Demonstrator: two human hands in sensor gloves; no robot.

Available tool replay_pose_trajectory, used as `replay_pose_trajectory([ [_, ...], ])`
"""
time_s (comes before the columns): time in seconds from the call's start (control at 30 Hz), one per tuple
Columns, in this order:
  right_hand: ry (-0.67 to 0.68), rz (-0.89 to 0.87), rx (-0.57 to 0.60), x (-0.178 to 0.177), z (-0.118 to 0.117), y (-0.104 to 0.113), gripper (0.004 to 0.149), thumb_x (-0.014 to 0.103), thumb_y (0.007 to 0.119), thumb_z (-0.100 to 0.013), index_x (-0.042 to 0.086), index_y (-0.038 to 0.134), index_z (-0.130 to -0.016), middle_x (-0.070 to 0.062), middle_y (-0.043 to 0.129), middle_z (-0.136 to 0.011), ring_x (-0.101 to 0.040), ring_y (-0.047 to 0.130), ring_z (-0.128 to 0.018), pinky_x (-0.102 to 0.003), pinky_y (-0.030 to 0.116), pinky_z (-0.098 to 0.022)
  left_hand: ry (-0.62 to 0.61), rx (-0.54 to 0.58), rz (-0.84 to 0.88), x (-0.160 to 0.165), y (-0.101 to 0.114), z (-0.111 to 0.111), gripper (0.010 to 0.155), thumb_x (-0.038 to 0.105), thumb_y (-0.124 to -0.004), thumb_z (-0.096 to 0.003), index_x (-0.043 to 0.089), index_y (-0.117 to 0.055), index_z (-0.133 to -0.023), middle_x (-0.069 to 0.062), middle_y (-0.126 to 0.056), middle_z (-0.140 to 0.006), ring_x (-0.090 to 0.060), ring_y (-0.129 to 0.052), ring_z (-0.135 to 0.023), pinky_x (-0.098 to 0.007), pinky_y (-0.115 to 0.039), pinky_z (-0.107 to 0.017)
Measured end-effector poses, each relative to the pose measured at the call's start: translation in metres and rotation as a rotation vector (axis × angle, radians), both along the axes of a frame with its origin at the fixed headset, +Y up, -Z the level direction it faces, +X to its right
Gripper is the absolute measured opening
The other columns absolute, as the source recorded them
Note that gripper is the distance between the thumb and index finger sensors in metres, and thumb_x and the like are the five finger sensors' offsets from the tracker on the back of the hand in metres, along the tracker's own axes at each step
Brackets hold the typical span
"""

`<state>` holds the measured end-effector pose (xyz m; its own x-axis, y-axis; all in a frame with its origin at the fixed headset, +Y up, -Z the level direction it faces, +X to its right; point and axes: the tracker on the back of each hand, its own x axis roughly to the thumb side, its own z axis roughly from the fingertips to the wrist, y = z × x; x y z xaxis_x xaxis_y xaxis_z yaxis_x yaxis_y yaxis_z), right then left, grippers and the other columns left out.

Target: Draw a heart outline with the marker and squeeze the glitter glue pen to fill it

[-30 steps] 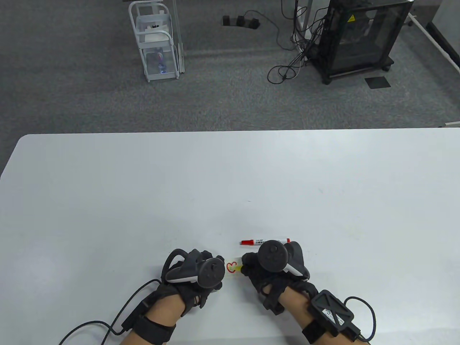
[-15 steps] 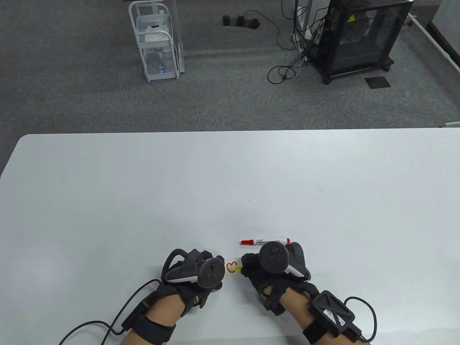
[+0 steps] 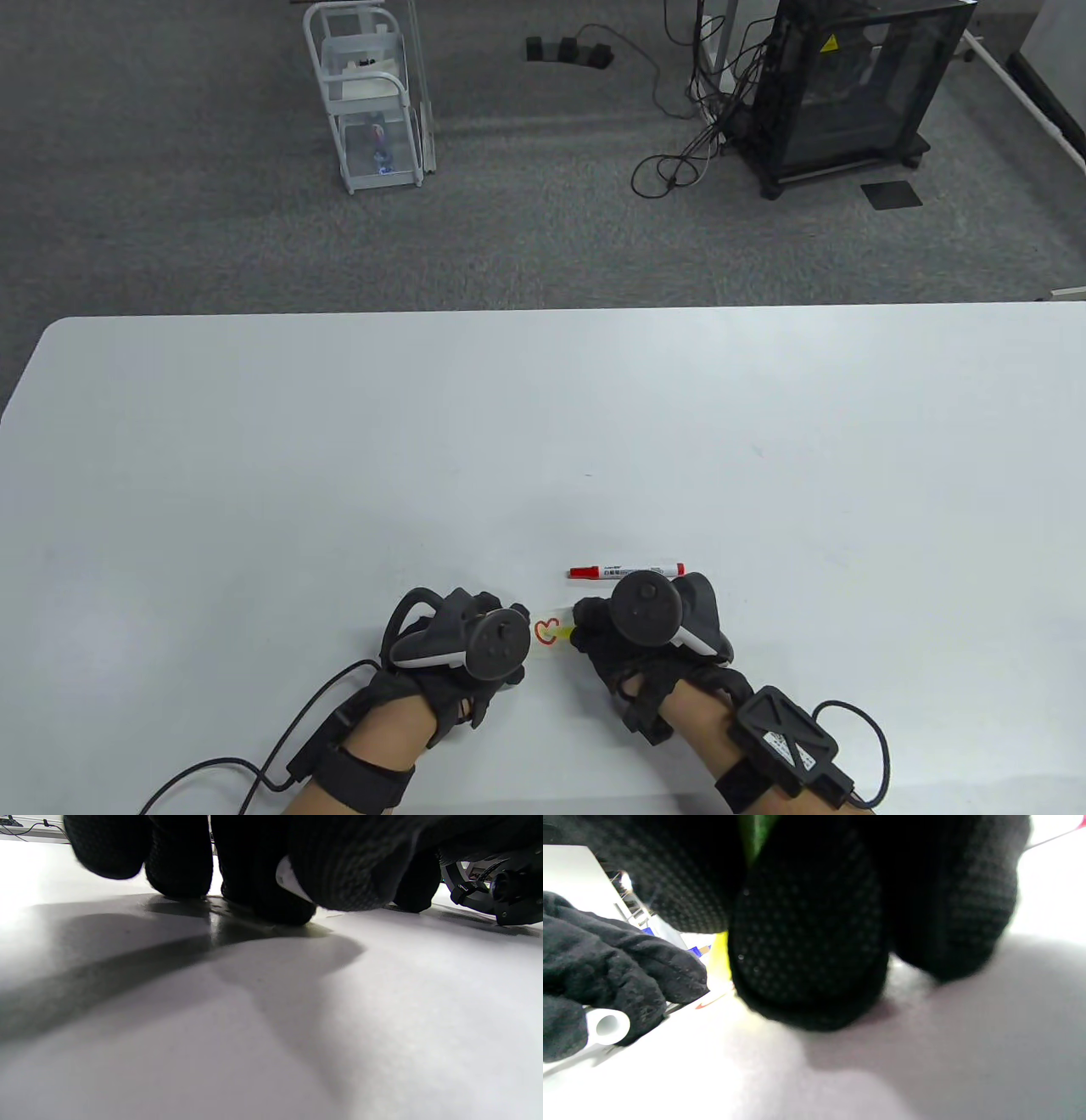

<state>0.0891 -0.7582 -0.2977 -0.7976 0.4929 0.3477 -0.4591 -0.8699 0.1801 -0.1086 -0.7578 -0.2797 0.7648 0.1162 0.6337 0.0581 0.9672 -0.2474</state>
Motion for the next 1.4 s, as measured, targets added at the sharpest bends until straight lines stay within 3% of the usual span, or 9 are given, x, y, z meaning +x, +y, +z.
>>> replay_pose_trajectory([
  [0.9, 0.051, 0.031, -0.014, -0.0022, 0.0015, 0.0002, 0.047, 0.034, 0.088, -0.042, 0.003, 0.091, -0.077, -0.01, 0.107, -0.051, -0.011, 0.111, -0.022, -0.033, 0.098, -0.022, 0.0, -0.002, 0.001, -0.0002, 0.0005, 0.0001, 0.047, 0.042, -0.082, -0.0449, 0.015, -0.085, -0.083, -0.004, -0.075, -0.107, -0.04, -0.073, -0.096, -0.054, -0.07, -0.059],
  [1.4, 0.009, 0.017, -0.002, 0.0018, 0.0, -0.0003, 0.048, 0.033, 0.087, -0.042, 0.001, 0.09, -0.077, -0.011, 0.106, -0.051, -0.011, 0.111, -0.022, -0.033, 0.098, -0.022, 0.001, -0.002, 0.0, -0.0002, 0.0007, 0.0001, 0.047, 0.042, -0.082, -0.0449, 0.015, -0.085, -0.083, -0.004, -0.075, -0.107, -0.04, -0.073, -0.096, -0.054, -0.07, -0.059],
])
